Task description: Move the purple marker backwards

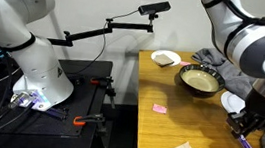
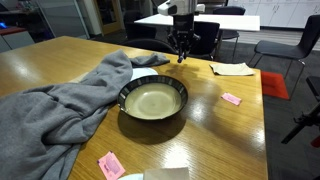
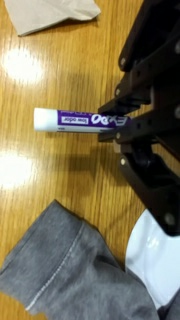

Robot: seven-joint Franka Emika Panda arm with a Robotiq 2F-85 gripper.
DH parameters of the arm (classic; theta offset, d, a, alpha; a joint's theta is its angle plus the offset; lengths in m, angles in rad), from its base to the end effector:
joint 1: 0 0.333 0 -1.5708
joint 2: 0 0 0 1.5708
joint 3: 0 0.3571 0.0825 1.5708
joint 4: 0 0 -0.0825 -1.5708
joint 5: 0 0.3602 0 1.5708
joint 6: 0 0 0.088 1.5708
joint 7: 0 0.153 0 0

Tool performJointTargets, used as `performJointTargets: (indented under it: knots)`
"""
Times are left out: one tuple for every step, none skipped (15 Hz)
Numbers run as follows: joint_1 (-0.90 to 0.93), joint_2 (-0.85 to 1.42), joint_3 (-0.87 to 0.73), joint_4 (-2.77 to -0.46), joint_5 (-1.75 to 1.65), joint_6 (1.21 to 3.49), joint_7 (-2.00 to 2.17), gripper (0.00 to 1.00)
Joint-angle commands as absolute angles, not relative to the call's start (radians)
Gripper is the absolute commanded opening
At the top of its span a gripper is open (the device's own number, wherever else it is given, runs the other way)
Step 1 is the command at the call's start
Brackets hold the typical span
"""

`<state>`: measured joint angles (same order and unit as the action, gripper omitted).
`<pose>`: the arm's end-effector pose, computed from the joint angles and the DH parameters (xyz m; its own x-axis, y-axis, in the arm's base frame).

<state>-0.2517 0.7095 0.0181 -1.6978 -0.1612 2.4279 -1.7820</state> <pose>0.6690 -0.1661 0.1872 -0.0936 0.9909 -0.0970 0.9956 0.0936 -0.0049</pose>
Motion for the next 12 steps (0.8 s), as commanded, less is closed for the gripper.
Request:
performJointTargets:
  knots:
    - [-0.251,0.747,0.029,-1.699,-0.164,2.524,-1.814,0.05]
    - [-0.251,0.760,0.031,-1.695,-0.163,2.539,-1.812,0.05]
    - [-0.250,0.770,0.033,-1.693,-0.163,2.550,-1.810,0.05]
    - [-0.249,0.779,0.037,-1.690,-0.160,2.552,-1.805,0.05]
    - [-0.247,0.784,0.038,-1.686,-0.154,2.545,-1.790,0.34]
    - [-0.248,0.786,0.042,-1.685,-0.151,2.542,-1.789,0.45]
    - [-0.248,0.786,0.045,-1.686,-0.149,2.542,-1.786,0.52]
    - [-0.245,0.780,0.044,-1.691,-0.148,2.542,-1.777,0.59]
    - [-0.242,0.767,0.043,-1.699,-0.145,2.540,-1.763,0.68]
    - [-0.241,0.746,0.044,-1.715,-0.134,2.535,-1.741,0.75]
    - [-0.241,0.718,0.046,-1.737,-0.119,2.523,-1.715,0.83]
    - [-0.245,0.698,0.051,-1.749,-0.104,2.509,-1.698,0.90]
